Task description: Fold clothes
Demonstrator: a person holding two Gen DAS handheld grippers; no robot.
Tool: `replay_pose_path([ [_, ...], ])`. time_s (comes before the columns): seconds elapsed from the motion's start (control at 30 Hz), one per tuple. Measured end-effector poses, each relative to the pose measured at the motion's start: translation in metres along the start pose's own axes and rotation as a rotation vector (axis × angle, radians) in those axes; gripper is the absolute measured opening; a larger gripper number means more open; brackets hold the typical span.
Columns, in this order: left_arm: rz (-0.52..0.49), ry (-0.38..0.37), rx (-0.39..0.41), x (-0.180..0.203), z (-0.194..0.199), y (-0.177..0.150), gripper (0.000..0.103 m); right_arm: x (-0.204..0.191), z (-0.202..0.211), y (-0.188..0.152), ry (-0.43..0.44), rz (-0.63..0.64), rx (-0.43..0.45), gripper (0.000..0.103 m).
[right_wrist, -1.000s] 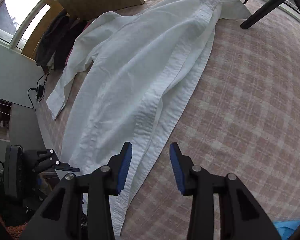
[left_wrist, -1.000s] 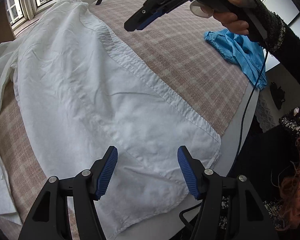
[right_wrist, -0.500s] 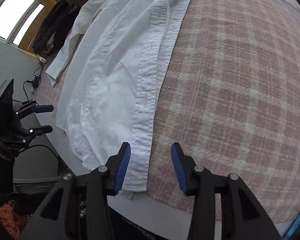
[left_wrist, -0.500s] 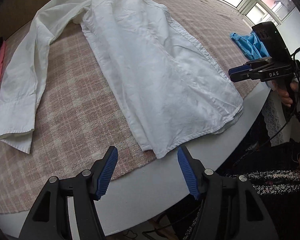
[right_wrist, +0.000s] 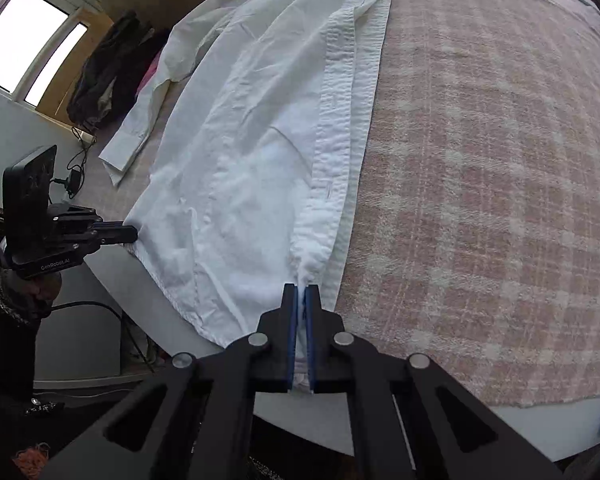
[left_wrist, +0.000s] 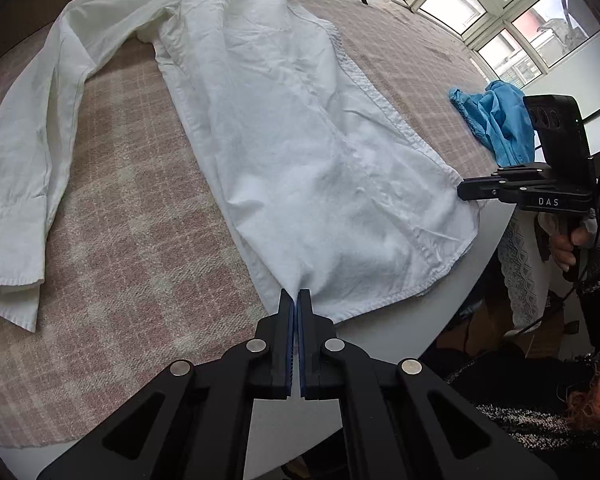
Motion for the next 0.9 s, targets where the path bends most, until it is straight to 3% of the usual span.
replay_pose_path([
  [0.07,0.003,-0.006,0.018,-0.003,0.008,0.001,0.001,-0.004,0.011,0.0,0.063,-0.033,0.028,0.004],
  [0.17,0.01,-0.022,-0.008,-0.008,0.002,0.0,0.001,-0.001,0.01,-0.004,-0.019,-0.032,0.026,0.004],
  [0.3,0.003,-0.018,-0.051,-0.007,-0.009,0.0,0.002,0.003,-0.014,-0.014,-0.063,-0.05,-0.032,0.004],
  [0.43,-0.011,-0.005,-0.069,-0.002,-0.009,0.004,0.018,0.004,-0.024,-0.017,-0.121,-0.038,-0.073,0.004],
  [0.5,-0.027,-0.008,-0.081,0.0,-0.009,0.003,0.018,0.003,-0.025,-0.017,-0.125,-0.034,-0.092,0.007],
  [0.57,-0.044,-0.016,-0.098,0.004,-0.013,0.001,0.016,0.001,-0.021,-0.016,-0.145,-0.024,-0.092,0.008],
  [0.6,-0.049,-0.021,-0.106,0.008,-0.015,0.002,0.0,0.0,-0.017,-0.016,-0.165,-0.02,-0.085,0.008],
  [0.7,-0.068,-0.054,-0.072,0.018,0.0,0.012,0.0,-0.007,-0.001,-0.014,-0.244,0.008,-0.039,0.01],
  [0.73,-0.077,-0.058,-0.053,0.021,0.007,0.018,0.0,-0.016,0.007,-0.013,-0.257,0.043,-0.014,0.012],
  [0.83,-0.098,-0.053,-0.005,0.028,0.028,0.041,0.0,-0.043,0.021,-0.013,-0.278,0.13,0.042,0.04],
  [0.9,-0.117,-0.037,0.011,0.033,0.036,0.057,0.0,-0.061,0.025,-0.012,-0.307,0.179,0.079,0.04],
])
Point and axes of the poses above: each gripper's, at about its wrist camera, not at the fingertips, and z roughly against the way its jaws point, x to its right, y to its top, the point moved 5 cm from there along -z, roughly the way its jaws point, and after that the axes turned 6 degrees about -x, right-handed, at the moved point
